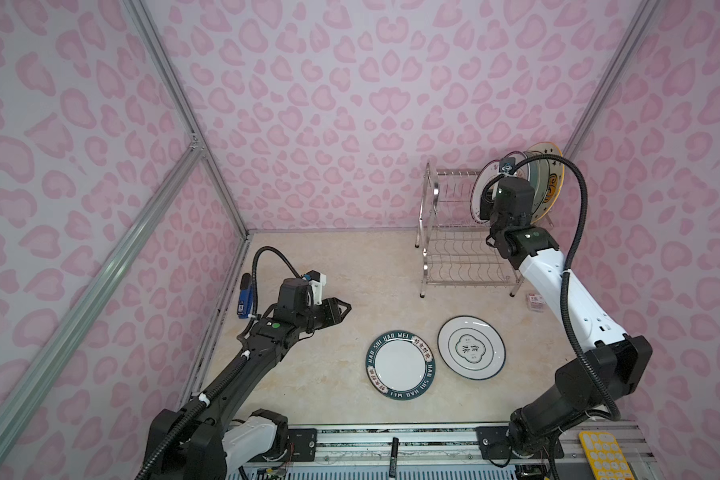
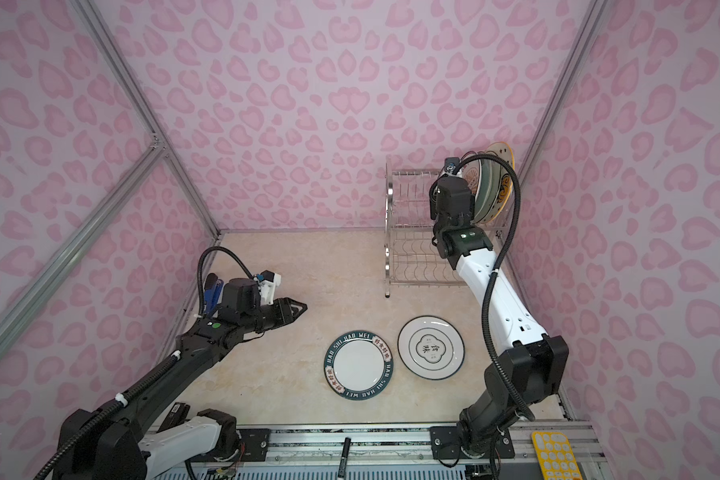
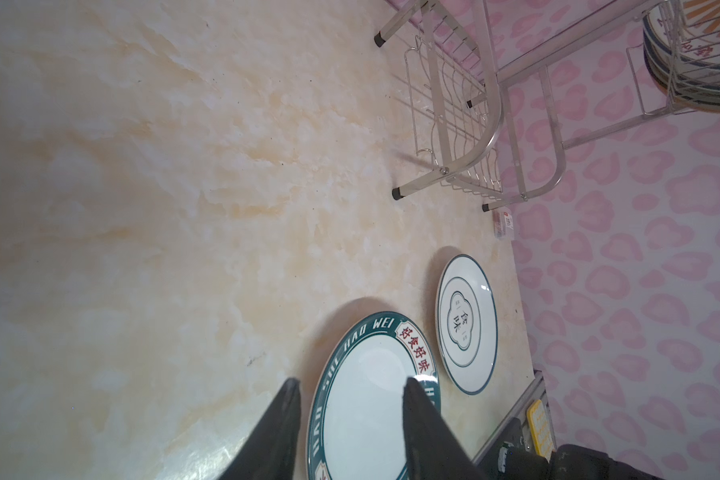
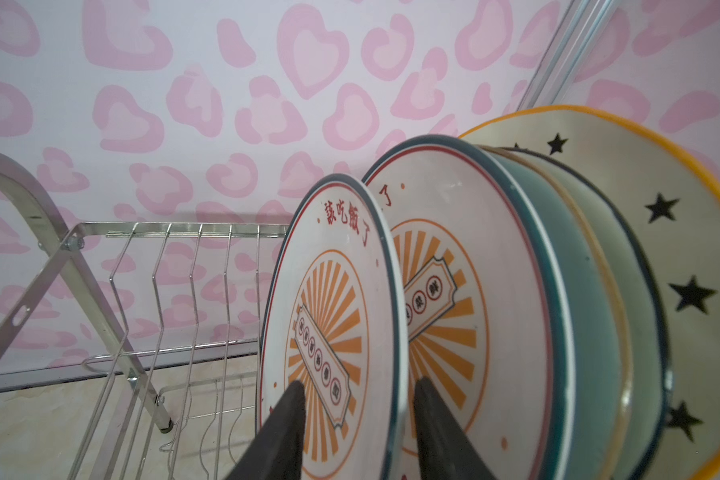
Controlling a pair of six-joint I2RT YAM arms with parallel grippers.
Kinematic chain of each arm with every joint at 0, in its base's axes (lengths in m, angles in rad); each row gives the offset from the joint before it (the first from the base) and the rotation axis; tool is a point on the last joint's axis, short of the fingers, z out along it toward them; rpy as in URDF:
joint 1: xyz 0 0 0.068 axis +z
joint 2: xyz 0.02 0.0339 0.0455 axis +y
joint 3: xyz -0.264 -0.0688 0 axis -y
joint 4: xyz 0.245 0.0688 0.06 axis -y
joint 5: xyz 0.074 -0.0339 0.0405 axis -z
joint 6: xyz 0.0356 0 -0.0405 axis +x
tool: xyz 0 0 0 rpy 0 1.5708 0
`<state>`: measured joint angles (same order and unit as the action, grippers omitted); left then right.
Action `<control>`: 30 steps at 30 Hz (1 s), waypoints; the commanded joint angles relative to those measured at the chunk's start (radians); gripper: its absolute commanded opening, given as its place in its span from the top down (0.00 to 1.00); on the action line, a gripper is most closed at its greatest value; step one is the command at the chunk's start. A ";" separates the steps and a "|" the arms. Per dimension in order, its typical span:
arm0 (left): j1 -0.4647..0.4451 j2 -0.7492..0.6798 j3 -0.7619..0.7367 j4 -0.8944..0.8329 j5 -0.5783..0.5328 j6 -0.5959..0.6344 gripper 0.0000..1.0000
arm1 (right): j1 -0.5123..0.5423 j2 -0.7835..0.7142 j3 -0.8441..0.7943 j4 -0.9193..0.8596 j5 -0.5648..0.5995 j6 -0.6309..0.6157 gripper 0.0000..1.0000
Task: Load the plates into the dish rack
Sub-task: 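Open the right gripper to release the plate in the rack, then withdraw the right gripper toward the white plate while the left gripper approaches the green-rimmed plate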
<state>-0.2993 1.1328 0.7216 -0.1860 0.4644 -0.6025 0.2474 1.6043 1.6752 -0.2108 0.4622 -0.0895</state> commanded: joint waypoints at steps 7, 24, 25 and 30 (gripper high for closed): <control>0.002 -0.010 0.007 0.008 -0.011 0.002 0.57 | 0.001 -0.027 -0.006 0.001 -0.028 0.010 0.52; 0.002 -0.034 0.005 -0.004 -0.050 0.007 0.56 | 0.017 -0.177 -0.066 0.005 -0.124 0.060 0.39; 0.002 -0.036 0.004 -0.004 -0.049 0.009 0.56 | 0.021 -0.189 -0.071 0.006 -0.130 0.064 0.36; 0.001 -0.029 0.009 -0.005 -0.032 0.025 0.56 | 0.054 -0.246 -0.089 0.007 -0.152 0.070 0.29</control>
<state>-0.2993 1.1046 0.7216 -0.1875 0.4221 -0.5980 0.2882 1.3758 1.5974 -0.2279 0.3393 -0.0326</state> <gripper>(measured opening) 0.442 0.707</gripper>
